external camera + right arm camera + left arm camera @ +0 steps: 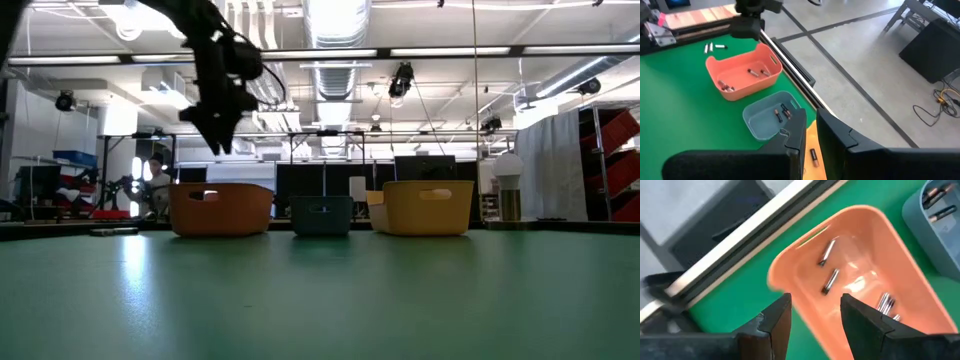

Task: Sort batteries
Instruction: Adjust the orange bin on the table

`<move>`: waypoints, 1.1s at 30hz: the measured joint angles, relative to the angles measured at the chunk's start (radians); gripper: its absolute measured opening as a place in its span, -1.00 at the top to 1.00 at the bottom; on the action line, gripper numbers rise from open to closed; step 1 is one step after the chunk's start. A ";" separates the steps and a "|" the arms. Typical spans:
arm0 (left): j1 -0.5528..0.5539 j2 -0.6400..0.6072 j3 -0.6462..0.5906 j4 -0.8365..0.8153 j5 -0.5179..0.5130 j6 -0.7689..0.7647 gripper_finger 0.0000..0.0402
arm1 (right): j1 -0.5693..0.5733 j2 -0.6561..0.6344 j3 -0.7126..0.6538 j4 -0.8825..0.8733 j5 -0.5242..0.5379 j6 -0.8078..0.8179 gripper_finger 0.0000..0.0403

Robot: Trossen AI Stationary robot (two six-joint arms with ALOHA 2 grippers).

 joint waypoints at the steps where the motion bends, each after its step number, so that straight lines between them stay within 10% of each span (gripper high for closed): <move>1: 0.002 -0.030 -0.022 0.002 -0.019 -0.001 0.26 | 0.000 0.000 0.000 0.009 0.000 -0.002 0.81; 17: -0.014 -0.310 -0.557 0.029 -0.045 -0.098 0.26 | 0.000 0.000 0.000 0.050 -0.001 -0.015 0.81; 33: -0.109 -0.321 -0.632 0.159 0.044 -0.121 0.26 | 0.000 0.006 0.000 0.106 -0.001 -0.027 0.81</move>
